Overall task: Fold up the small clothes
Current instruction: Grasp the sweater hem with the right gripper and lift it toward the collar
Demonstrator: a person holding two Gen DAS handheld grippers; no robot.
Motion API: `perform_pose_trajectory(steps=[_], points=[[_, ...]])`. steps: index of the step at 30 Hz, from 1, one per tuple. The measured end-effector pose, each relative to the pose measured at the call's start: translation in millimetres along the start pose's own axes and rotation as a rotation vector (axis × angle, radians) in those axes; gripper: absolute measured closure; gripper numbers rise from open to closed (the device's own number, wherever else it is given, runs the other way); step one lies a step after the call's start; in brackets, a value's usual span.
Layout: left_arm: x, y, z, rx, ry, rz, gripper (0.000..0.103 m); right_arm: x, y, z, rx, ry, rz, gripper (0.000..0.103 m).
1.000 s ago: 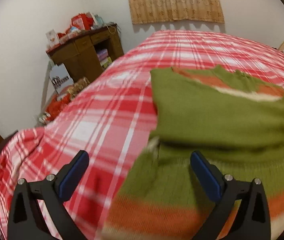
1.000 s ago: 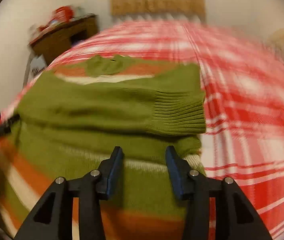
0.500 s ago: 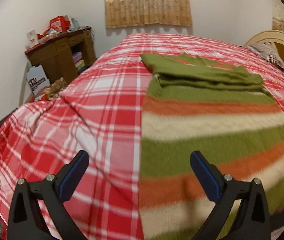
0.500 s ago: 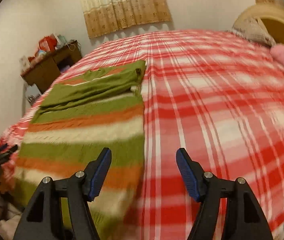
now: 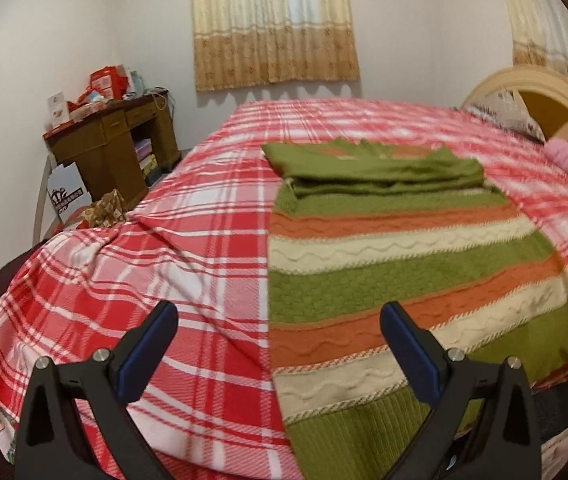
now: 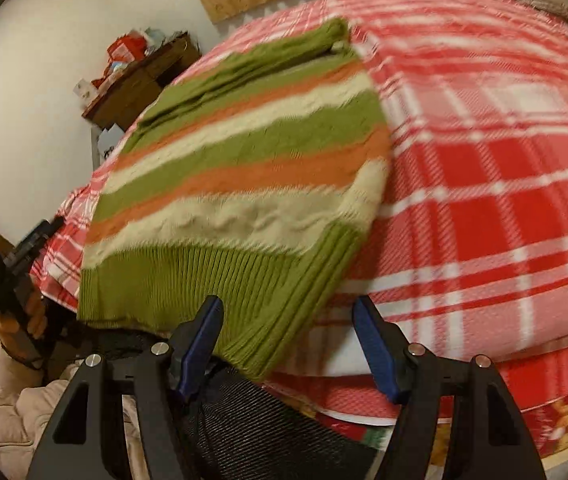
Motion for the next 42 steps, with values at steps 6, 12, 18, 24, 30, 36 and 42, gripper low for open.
perform_pose_trajectory(steps=[6, 12, 18, 24, 30, 36, 42], points=[[-4, 4, 18, -0.02, 0.053, -0.023, 0.0, 8, -9, -16, -0.07, -0.061, 0.079, 0.095], [-13, 8, 26, -0.027, 0.067, -0.044, 0.0, 1, 1, -20, -0.319, -0.176, 0.031, 0.096], [-41, 3, 41, -0.021, 0.129, -0.089, 0.0, -76, 11, -8, -0.511, -0.195, -0.127, 0.096], [-55, -4, 44, -0.018, 0.11, -0.104, 0.0, -142, -18, -20, -0.46, -0.222, -0.188, 0.097], [-52, -22, 50, 0.028, 0.098, -0.047, 0.0, -166, -61, -57, -0.318, -0.337, -0.206, 0.097], [-39, -39, 41, 0.128, 0.068, 0.036, 0.0, -156, -73, -67, -0.281, -0.317, -0.188, 0.097], [-29, -69, 21, 0.183, 0.073, 0.121, 0.0, -156, -78, -65, -0.251, -0.287, -0.165, 0.097]])
Point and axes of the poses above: each gripper's, at about its wrist camera, not at the fingertips, and y roughly against the way its jaws point, z to its left, x to its underside, the point moved 4 cm from there along -y, roughly the way its jaws point, and after that the axes turned 6 degrees about y, right-handed, at the moved point
